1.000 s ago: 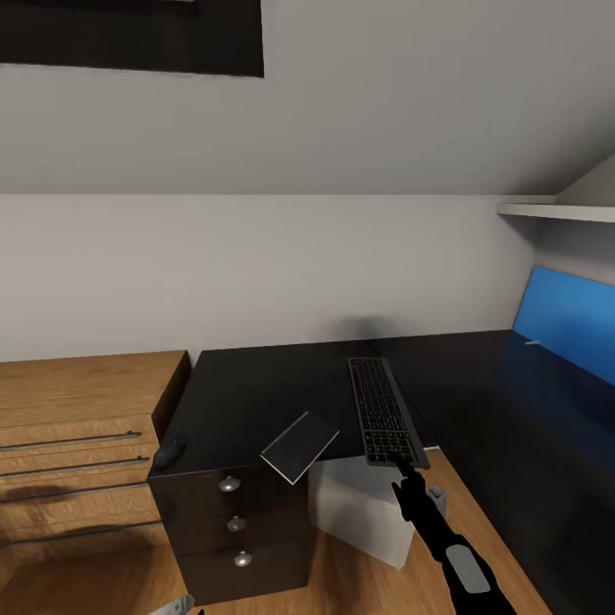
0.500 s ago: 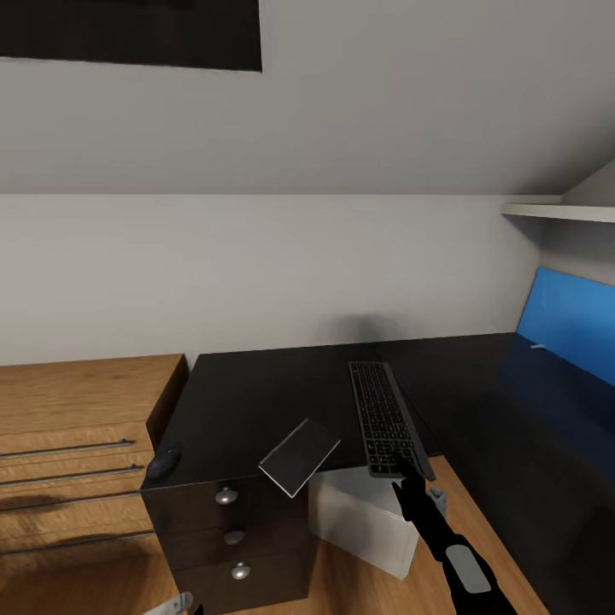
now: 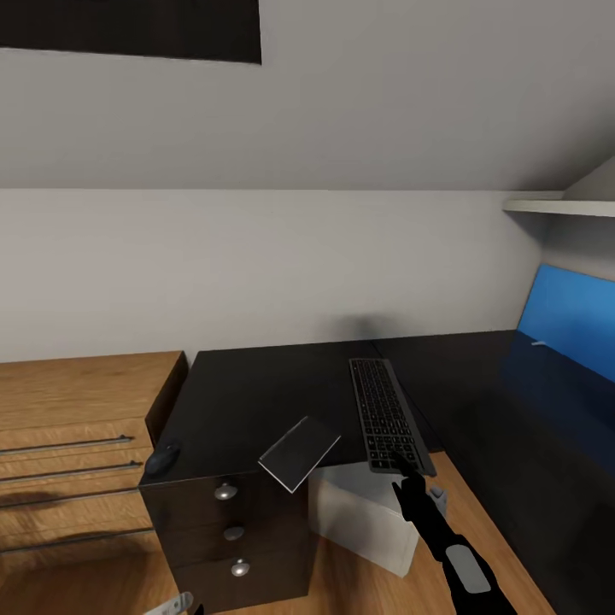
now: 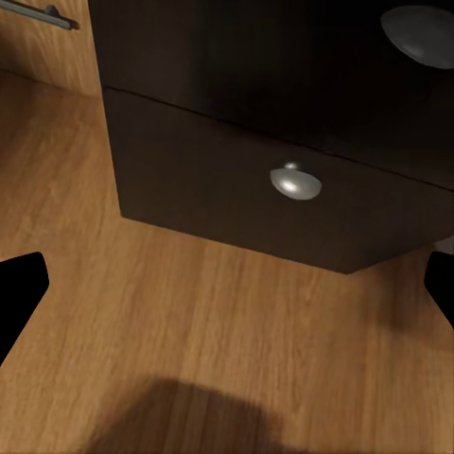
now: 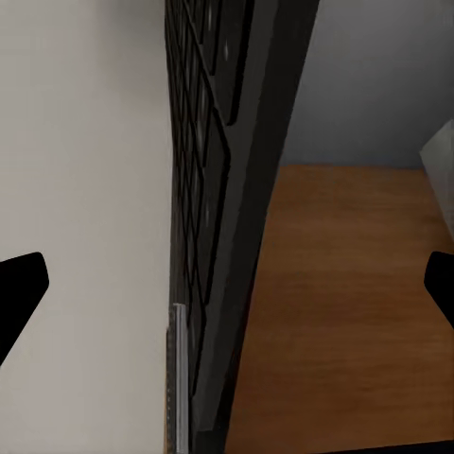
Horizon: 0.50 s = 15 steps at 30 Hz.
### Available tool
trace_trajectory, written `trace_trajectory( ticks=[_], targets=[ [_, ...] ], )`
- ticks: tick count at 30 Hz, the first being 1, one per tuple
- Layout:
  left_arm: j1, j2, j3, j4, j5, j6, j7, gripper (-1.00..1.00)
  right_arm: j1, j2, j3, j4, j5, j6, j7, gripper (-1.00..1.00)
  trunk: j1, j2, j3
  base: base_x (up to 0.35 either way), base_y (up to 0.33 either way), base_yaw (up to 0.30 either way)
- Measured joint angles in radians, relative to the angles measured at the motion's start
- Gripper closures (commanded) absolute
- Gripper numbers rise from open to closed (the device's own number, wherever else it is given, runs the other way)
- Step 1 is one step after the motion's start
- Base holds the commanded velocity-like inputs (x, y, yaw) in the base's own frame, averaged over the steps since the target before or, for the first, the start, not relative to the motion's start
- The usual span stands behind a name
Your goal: In the bedroom, organize the workspace by keeping the computer under the desk, ensuring the monitor is on the desk, placing the keyboard on the desk next to the monitor, placing the mouse on the desk next to the keyboard, moving the folder from the swivel chair onto the desk next to the mouse, stacking the notebook on top of the folder with the pen on top of the notebook, and positioning the swivel chair next to the desk.
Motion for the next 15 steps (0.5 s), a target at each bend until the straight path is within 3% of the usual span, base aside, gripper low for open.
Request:
trace_trajectory(
  ticks=[15],
  targets=[
    [0.0, 0.001, 0.004, 0.0, 0.001, -0.001, -0.001, -1.0, 0.0, 0.0, 0.0, 0.0, 0.0, -0.001, 0.0, -1.0, 0.0, 0.0, 0.0, 0.012, 0.0, 0.0]
  ],
)
